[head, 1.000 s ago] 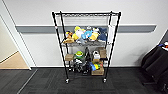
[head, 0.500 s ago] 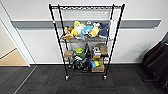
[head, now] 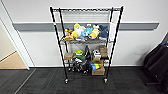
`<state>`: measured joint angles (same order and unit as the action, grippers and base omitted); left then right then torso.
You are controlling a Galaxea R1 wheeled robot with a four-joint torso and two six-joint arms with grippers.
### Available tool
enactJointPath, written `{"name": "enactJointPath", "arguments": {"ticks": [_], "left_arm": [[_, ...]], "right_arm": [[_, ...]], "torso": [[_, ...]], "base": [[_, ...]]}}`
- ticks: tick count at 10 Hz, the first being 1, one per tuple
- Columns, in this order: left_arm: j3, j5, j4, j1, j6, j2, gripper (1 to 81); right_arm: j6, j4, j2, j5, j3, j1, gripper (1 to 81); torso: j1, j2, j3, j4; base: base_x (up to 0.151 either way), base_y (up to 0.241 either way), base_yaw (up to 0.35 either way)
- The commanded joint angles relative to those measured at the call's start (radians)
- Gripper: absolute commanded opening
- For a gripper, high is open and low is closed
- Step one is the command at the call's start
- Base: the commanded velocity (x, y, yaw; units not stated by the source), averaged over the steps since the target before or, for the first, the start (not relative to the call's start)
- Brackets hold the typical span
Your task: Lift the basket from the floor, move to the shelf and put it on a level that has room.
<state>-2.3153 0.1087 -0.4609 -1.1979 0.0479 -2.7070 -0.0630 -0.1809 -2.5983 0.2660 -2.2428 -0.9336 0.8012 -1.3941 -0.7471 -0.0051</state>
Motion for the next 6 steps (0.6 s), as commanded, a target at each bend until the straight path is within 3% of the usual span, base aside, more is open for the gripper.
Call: {"name": "enactJointPath", "arguments": {"ticks": [1, 2, 4, 6], "left_arm": [[-0.023, 0.051, -0.038, 0.071, -0.006, -0.004, 81.1], [-0.023, 0.051, -0.038, 0.073, -0.006, -0.004, 81.1], [-0.021, 0.052, -0.036, 0.074, -0.006, -0.005, 81.1], [-0.019, 0.052, -0.038, 0.076, -0.006, -0.007, 81.1]], "right_arm": [[0.005, -0.022, 0.005, 0.113, -0.004, 0.150, 81.1], [0.005, -0.025, 0.004, 0.113, 0.002, 0.155, 81.1], [0.005, -0.031, 0.004, 0.113, 0.011, 0.166, 81.1], [0.003, -0.031, 0.002, 0.113, 0.008, 0.181, 81.1]], "torso": [[0.063, -0.097, -0.041, 0.000], [0.083, -0.129, -0.092, 0.000], [0.114, -0.180, -0.115, 0.000], [0.152, -0.239, -0.171, 0.000]], "base": [[0.000, 0.000, 0.000], [0.000, 0.000, 0.000], [0.000, 0.000, 0.000], [0.000, 0.000, 0.000]]}}
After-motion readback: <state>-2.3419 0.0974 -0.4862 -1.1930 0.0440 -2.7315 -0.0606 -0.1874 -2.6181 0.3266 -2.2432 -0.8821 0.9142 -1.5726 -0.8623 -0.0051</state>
